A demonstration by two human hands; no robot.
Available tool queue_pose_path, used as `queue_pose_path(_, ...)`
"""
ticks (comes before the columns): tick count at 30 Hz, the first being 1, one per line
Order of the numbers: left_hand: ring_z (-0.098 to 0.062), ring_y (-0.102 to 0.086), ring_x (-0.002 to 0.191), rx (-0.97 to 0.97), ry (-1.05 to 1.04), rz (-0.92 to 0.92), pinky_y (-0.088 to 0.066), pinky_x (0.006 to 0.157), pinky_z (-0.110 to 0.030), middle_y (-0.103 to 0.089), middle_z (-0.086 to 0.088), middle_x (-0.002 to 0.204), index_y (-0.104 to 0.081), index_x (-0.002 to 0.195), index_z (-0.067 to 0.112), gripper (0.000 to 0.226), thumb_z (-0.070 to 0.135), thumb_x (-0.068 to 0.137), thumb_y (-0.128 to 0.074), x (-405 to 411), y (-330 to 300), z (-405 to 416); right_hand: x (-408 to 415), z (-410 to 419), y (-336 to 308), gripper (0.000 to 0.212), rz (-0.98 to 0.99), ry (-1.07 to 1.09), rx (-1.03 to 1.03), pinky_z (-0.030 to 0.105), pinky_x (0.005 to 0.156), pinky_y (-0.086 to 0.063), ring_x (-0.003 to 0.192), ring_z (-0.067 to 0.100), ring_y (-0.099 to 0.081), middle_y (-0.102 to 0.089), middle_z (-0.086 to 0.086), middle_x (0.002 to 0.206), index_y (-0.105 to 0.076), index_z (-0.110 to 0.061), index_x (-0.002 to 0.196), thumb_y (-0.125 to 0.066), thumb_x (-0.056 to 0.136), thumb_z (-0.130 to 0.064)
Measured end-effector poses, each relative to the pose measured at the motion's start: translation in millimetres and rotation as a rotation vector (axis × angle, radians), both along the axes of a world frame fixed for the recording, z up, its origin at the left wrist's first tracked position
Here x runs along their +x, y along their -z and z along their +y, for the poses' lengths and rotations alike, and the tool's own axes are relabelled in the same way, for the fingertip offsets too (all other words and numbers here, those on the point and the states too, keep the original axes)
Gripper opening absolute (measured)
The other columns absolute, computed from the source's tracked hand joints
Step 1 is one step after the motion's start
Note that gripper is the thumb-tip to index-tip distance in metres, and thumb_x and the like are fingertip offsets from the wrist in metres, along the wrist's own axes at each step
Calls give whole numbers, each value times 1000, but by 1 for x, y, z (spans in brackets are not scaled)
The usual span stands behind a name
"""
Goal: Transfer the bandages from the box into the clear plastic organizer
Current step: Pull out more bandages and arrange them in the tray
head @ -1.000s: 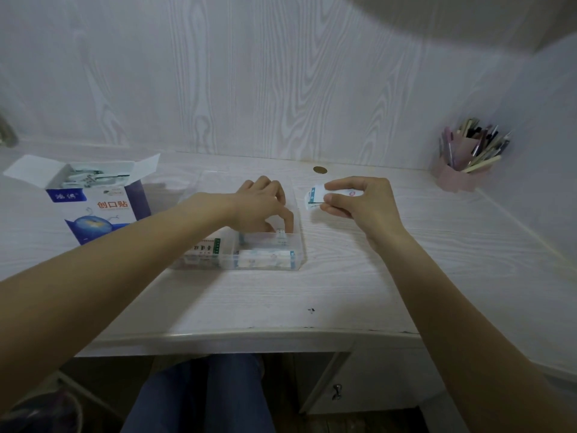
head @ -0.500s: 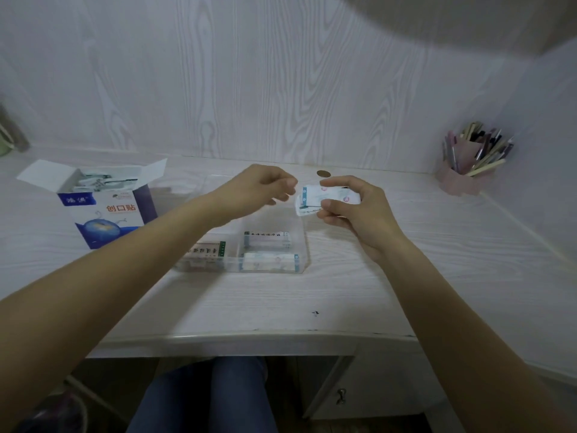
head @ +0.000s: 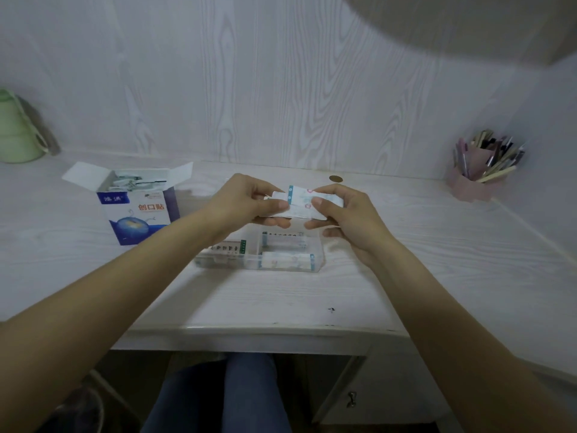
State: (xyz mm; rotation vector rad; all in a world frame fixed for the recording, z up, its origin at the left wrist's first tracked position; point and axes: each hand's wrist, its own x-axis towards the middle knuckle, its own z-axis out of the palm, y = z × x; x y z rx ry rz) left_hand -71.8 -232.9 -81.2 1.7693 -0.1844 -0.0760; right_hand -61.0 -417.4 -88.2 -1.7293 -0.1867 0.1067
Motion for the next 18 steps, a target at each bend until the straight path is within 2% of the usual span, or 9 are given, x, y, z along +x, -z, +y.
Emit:
queue_pose_path(2, -14, -72, 69, -1, -35, 9, -55, 62, -14, -73, -4, 76, -69, 92, 12, 12, 3, 87, -63, -5, 2, 8, -3, 5, -1, 14, 18, -41, -23, 18, 54, -51, 71, 15, -72, -71, 4, 92, -65, -20, 95, -52, 97, -15)
queue_pose_path(5, -15, -72, 70, 1, -37, 15, -53, 61, -13, -73, -4, 77, -69, 90, 12, 12, 3, 88, -61, -13, 2, 17, -6, 14, 0, 15, 15, -10, -48, 18, 54, -50, 73, 16, -68, -69, 6, 95, -69, -18, 91, -56, 95, -13)
queue_pose_path(11, -18, -72, 74, -47, -66, 47, -54, 61, -13, -73, -7, 83, -68, 90, 11, 11, 3, 88, -61, -24, 1, 28, -7, 27, 2, 9, -14, 152, -6, 13, 49, -48, 62, 6, -59, -63, -2, 79, -70, -17, 82, -66, 88, -12)
queue_pose_path(15, -14, -71, 69, -24, -107, 39, -54, 60, -13, -73, -7, 82, -68, 93, 6, 10, 1, 87, -61, -27, 1, 38, -7, 31, 2, 4, 16, 168, 26, 17, 53, -53, 45, 2, -55, -65, 0, 75, -68, -12, 90, -65, 89, -14)
queue_pose_path(18, -9, -69, 60, 44, -177, 9, -54, 60, -14, -70, -13, 78, -67, 89, 5, 9, -2, 86, -62, -27, 2, 44, -8, 38, 3, 4, 21, 166, 64, 20, 57, -55, 57, 9, -61, -67, 4, 82, -65, -10, 90, -63, 90, -13)
